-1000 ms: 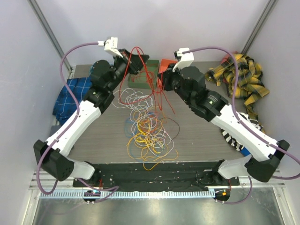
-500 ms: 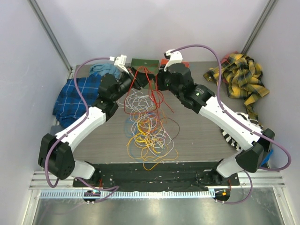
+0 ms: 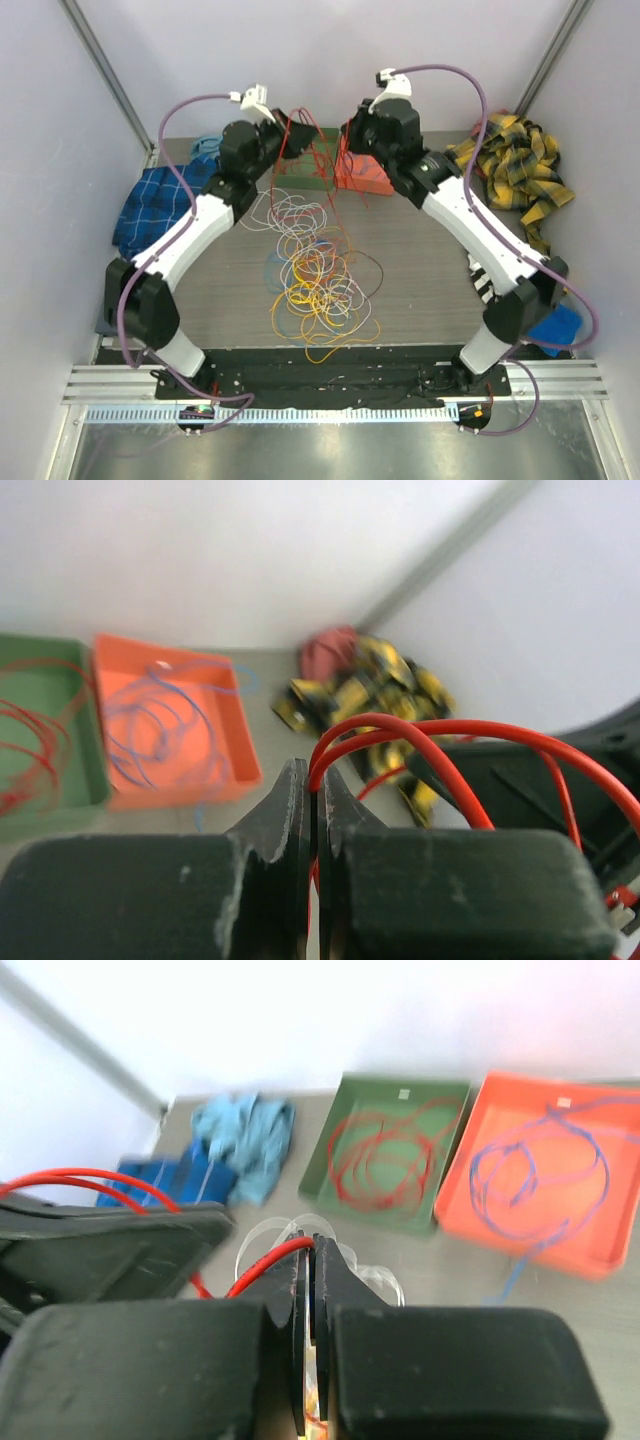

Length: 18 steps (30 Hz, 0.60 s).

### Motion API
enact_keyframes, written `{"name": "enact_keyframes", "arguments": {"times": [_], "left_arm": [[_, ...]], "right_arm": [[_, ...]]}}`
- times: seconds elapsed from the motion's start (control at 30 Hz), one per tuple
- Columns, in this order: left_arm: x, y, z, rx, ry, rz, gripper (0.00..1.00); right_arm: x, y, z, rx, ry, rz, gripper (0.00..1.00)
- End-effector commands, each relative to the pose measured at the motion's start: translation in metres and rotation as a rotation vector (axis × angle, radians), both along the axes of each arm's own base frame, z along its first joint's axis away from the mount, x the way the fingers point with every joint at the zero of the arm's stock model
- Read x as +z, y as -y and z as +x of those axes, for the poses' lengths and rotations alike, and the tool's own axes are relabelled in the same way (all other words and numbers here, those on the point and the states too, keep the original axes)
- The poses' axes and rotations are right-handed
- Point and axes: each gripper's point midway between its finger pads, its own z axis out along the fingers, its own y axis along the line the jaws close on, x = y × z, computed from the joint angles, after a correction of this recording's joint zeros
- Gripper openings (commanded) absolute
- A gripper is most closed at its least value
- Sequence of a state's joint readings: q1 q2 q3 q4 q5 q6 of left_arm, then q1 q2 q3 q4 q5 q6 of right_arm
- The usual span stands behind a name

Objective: Untangle the cables

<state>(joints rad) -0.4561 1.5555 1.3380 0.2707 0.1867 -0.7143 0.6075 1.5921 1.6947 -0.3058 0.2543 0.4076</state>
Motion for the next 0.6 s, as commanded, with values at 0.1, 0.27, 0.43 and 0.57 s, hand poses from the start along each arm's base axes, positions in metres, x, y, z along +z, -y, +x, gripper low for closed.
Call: {"name": "enact_keyframes", "arguments": {"times": [0.1,0.27,0.43,0.57], "left_arm": [[-0.03,-0.04,0.107,0.247,-0.081,0.048,0.01],[-0.077,-0.047,0.166,0.252,-0.156,0.009,0.02],[-0.107,-0.045,0.212,0.267,-0.146,0.003,0.01],[-0.102,-0.039,0.239,0.27,-0.095,0.022,0.0]], "right_arm": [[-0.031,-0.023,0.089,-0.016,-0.034,0.068,0.01],[-0.066,-0.035,0.139,-0.011,-0.054,0.056,0.01],[-0.094,-0.049,0.18,0.001,-0.035,0.05,0.01],[-0.108,-0.059,0.203,0.019,-0.017,0.074,0.01]]}}
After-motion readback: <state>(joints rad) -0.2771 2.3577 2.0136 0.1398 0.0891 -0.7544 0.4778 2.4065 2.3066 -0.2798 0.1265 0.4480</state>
